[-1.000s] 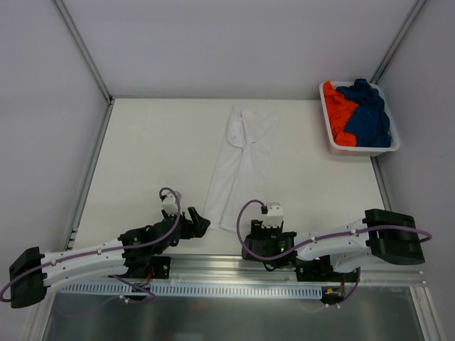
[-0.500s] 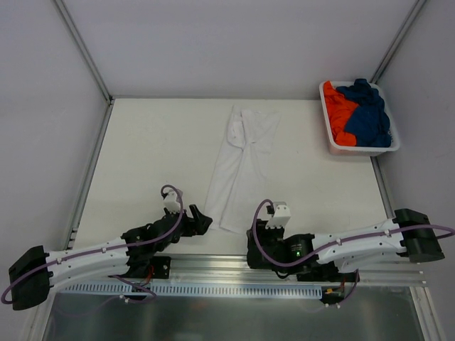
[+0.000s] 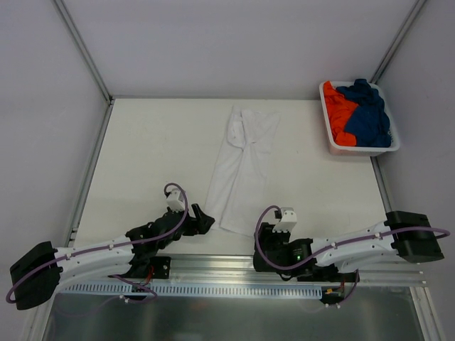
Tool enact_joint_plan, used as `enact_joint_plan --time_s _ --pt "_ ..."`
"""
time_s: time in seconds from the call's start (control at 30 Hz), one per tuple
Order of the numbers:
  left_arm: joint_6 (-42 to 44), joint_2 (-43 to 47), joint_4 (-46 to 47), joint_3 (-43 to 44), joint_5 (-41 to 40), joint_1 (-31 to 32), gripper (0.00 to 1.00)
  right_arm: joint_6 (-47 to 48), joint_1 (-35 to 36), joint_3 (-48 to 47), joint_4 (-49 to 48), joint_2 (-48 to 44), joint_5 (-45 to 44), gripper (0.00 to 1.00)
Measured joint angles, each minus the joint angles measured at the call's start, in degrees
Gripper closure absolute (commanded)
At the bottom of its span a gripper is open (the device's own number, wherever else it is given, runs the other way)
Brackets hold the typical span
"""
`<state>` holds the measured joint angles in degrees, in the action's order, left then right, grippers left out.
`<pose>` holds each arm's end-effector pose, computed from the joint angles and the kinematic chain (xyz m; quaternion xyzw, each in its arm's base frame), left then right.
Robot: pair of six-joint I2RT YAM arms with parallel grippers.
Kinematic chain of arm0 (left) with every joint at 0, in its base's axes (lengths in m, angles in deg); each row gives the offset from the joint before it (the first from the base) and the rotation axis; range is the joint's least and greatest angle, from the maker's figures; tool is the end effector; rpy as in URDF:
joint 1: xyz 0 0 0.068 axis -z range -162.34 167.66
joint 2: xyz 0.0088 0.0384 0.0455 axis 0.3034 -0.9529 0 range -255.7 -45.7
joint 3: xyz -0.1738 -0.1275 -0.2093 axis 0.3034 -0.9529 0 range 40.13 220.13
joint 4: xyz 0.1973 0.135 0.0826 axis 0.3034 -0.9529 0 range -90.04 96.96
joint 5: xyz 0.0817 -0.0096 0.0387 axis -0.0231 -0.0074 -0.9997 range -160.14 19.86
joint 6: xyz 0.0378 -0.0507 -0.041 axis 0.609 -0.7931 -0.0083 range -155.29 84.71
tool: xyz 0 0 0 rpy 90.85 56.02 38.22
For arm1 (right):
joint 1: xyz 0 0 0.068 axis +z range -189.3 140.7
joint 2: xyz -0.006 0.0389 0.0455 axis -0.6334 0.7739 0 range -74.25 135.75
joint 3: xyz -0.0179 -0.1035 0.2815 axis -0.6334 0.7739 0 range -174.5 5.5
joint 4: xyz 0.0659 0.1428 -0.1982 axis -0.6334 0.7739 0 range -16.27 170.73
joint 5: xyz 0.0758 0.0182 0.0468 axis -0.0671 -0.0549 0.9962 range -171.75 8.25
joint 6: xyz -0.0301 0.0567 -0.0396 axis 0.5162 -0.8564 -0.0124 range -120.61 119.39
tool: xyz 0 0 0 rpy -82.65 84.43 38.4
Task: Fold and stack the t-shirts
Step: Fold the tshirt
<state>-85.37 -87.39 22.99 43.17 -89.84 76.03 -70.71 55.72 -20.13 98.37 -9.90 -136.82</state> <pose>0.0953 -0.1138 0.1561 -0.0355 0.8245 -0.3602 0.4350 0.0376 0.1684 0.1777 -0.0821 0.8655 0.1443 0.4725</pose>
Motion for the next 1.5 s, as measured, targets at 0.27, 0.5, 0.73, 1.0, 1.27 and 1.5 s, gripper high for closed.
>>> enact_joint_plan --time_s 0.27,0.5,0.73,1.0,1.27,1.5 --pt "0.02 -0.31 2.12 -0.02 1.86 -0.74 0.2 -1.36 0.0 3.19 -7.1 2.54 0.0 0.43" --pt "0.02 -0.33 2.19 -0.02 2.71 -1.11 0.2 -2.75 0.0 4.42 -11.72 5.53 -0.44 0.42" --pt "0.02 -0.74 2.21 -0.04 2.75 -1.31 0.2 -3.58 0.0 4.57 -17.27 8.57 -2.34 0.4" --pt "0.02 -1.18 3.08 -0.04 2.91 -1.53 0.21 -2.86 -0.83 4.52 -23.41 11.45 -3.45 0.39" --pt "0.0 -4.22 6.08 -0.09 4.15 -1.88 0.22 -1.38 -1.53 4.5 -28.0 12.92 -2.99 0.39" --pt "-0.13 -6.67 7.43 -0.11 4.72 -1.88 0.49 -0.7 -1.9 4.48 -29.35 13.31 -2.36 0.5"
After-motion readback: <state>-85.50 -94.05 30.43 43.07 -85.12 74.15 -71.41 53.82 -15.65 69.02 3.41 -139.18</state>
